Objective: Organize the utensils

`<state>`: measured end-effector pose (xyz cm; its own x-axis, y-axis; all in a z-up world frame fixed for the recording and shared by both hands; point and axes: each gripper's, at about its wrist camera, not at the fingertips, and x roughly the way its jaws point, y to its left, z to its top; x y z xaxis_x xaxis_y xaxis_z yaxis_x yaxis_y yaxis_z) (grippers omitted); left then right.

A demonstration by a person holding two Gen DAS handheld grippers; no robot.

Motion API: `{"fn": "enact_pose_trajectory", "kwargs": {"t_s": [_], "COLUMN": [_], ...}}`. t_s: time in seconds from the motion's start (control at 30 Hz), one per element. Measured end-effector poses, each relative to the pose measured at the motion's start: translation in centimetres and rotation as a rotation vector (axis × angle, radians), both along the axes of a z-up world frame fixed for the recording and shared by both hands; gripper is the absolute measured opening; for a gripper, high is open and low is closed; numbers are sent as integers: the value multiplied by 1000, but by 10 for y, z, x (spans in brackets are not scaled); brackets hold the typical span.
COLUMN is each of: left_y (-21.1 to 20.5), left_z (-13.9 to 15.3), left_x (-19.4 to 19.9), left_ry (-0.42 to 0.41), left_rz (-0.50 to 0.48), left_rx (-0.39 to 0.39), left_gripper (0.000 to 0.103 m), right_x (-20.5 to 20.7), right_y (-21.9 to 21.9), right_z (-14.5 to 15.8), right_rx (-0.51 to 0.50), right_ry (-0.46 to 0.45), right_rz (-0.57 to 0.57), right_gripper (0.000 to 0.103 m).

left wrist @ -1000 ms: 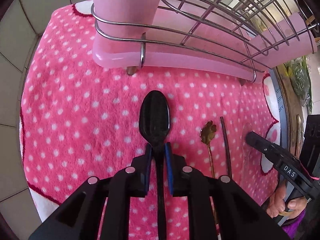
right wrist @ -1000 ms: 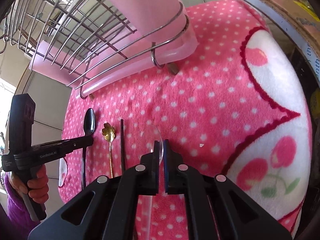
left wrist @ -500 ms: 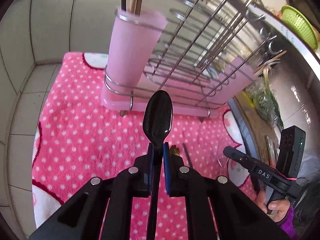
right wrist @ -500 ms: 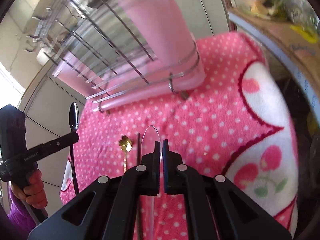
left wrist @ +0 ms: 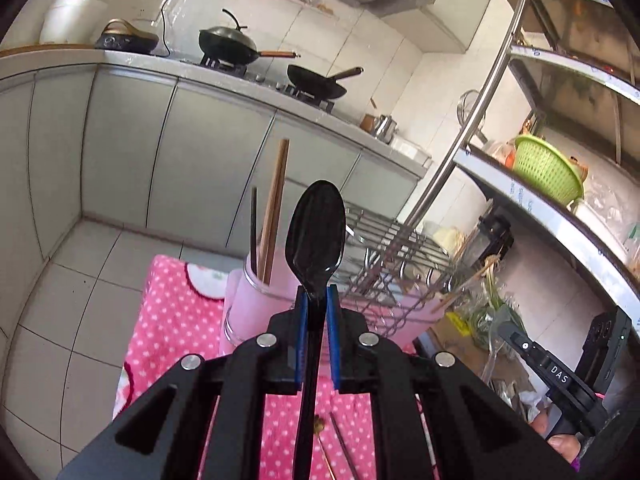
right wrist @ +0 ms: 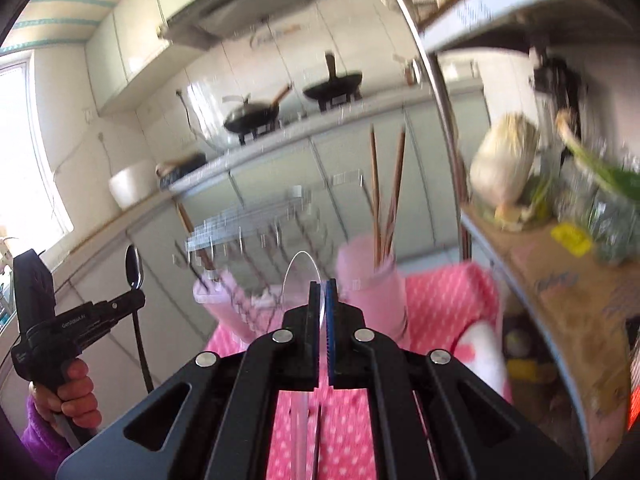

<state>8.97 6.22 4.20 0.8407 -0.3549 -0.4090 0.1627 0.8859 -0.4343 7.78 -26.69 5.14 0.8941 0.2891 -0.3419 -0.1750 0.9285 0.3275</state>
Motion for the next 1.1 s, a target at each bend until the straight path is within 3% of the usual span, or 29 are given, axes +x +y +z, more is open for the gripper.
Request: {"fn": "enact_pose_trajectory", "kwargs": {"t_s": [0.33, 0.53, 0.93, 1.1], "left_y": [5, 7, 20, 14], "left_z": [52, 74, 67, 55], "left_x": [16, 32, 78, 92], "left_ry": [-148, -237, -275, -295], "left_rz": [74, 118, 188, 210], "left_rx": [14, 14, 22, 77], "left_gripper": [8, 8, 8, 8], "right_x": [28, 52, 90, 89], "right_y": [-14, -3, 15, 27], "right_z": [51, 56, 30, 20], "right_rx": [-9, -72, -201, -239], "right_ry": [-216, -320, -397, -431], "right_rz": [-106, -168, -221, -221], "right_gripper": [3, 3, 3, 3]}}
